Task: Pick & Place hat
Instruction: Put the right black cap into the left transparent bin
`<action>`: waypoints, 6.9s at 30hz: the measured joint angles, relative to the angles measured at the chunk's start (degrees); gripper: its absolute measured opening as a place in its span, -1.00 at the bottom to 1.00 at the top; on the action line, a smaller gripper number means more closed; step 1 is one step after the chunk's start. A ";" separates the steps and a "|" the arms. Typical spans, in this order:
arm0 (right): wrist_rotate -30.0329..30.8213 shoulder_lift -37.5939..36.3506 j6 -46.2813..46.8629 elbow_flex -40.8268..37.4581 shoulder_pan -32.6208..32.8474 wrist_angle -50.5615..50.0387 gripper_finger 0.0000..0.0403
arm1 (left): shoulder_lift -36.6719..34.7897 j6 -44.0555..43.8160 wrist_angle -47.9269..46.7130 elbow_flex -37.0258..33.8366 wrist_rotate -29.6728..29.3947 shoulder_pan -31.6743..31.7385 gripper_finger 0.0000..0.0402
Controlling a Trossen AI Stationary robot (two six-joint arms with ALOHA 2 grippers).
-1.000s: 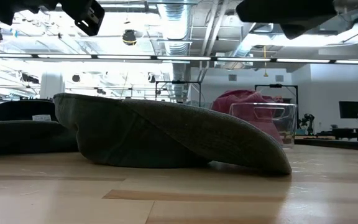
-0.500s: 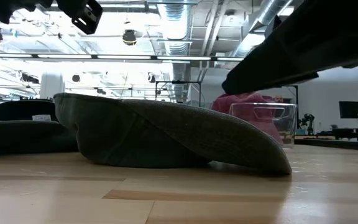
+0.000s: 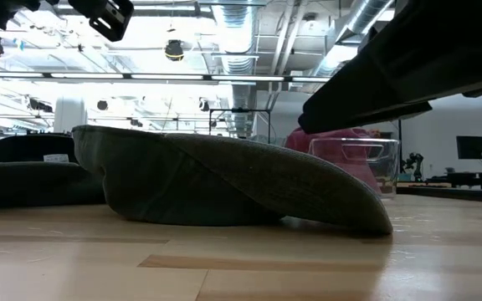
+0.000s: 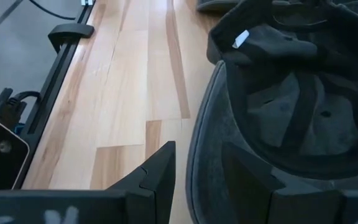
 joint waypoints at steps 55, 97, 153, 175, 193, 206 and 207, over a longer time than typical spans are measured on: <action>35.53 -10.24 1.14 0.00 10.62 -3.82 -0.99 | 0.00 0.95 0.04 0.00 -1.74 0.04 -0.12; 25.14 -11.56 -14.60 0.02 6.73 0.94 -0.99 | 0.06 35.94 12.81 -0.02 -47.66 10.19 -0.30; 23.76 -11.28 -17.60 0.09 3.74 -0.39 -1.00 | 7.83 56.33 18.38 12.17 -35.95 -0.33 -0.74; 37.71 -18.53 -21.72 0.06 8.88 -0.30 -1.00 | 4.75 62.90 5.81 12.04 -61.03 -7.77 -0.78; 3.79 -19.76 -61.16 0.04 13.94 44.24 -1.00 | 4.72 41.64 -0.04 12.06 -43.35 -8.20 -0.78; -12.21 -19.71 -65.69 -16.31 9.92 66.10 -1.00 | 2.52 42.70 4.25 12.13 -12.68 -0.13 -0.76; -12.19 -19.71 -65.61 -17.75 9.69 67.39 -1.00 | 1.88 44.01 4.28 12.13 -13.35 -0.13 -0.75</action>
